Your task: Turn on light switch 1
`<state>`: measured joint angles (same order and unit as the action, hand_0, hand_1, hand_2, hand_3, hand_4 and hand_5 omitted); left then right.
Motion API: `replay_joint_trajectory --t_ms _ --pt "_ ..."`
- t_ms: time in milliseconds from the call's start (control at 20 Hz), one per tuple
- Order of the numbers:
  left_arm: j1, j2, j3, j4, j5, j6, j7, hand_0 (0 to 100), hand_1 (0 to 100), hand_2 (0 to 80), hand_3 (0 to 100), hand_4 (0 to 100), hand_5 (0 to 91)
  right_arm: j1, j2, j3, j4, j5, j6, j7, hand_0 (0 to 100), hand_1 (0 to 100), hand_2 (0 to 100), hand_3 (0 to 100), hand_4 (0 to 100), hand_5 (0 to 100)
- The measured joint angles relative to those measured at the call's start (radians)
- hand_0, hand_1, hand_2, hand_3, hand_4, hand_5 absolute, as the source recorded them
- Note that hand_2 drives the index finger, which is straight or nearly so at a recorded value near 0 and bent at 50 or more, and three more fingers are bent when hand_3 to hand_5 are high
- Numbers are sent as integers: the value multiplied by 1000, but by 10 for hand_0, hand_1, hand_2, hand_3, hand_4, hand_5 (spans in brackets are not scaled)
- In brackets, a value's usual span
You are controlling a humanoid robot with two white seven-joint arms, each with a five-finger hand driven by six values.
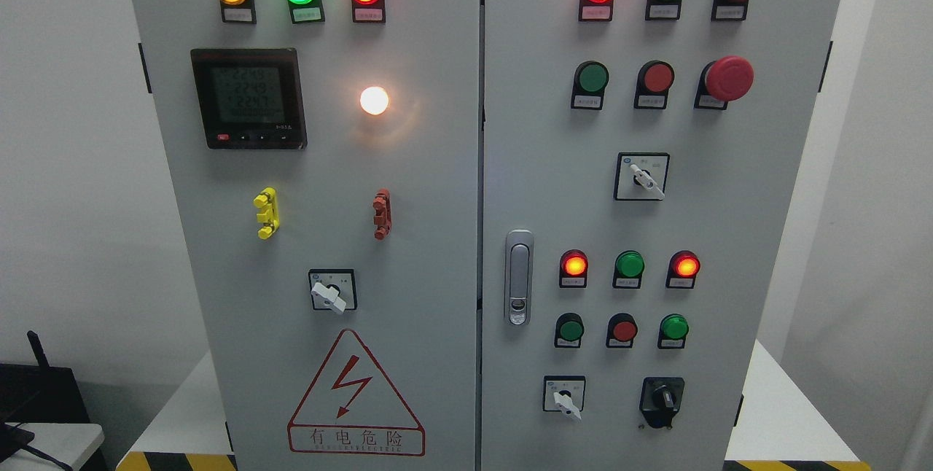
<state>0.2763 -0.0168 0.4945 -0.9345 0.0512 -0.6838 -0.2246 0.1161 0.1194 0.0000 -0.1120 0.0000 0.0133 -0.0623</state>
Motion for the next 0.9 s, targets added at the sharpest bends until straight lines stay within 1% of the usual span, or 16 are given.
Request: replay_joint_trajectory --t_ms 100,150,251,351,501,601,702,902 --pt "4 3 21 112 6 -5 -15 353 0 0 24 121 135 0 0 0 0 0 0 0 120 389 0 0 0 0" --pt "6 4 26 169 5 13 -30 362 0 0 0 103 132 0 0 0 0 0 0 0 120 389 0 0 0 0" --pt "8 6 27 267 -9 63 -61 399 0 0 0 37 108 0 0 0 0 0 0 0 120 389 0 0 0 0" --pt "9 8 13 360 -22 136 -97 417 0 0 0 0 76 0 0 0 0 0 0 0 120 389 0 0 0 0" --pt "9 10 -39 473 -35 251 -122 437 0 0 0 0 38 0 0 0 0 0 0 0 120 389 0 0 0 0" --pt "6 11 -90 530 -40 310 -124 443 0 0 0 0 9 0 0 0 0 0 0 0 120 389 0 0 0 0" --pt "-2 12 -149 582 -43 360 -127 445 0 0 0 0 0 0 0 0 0 0 0 0 120 389 0 0 0 0" --pt "-30 14 -251 663 -47 443 -86 451 0 0 0 0 0 0 0 0 0 0 0 0 120 389 0 0 0 0"
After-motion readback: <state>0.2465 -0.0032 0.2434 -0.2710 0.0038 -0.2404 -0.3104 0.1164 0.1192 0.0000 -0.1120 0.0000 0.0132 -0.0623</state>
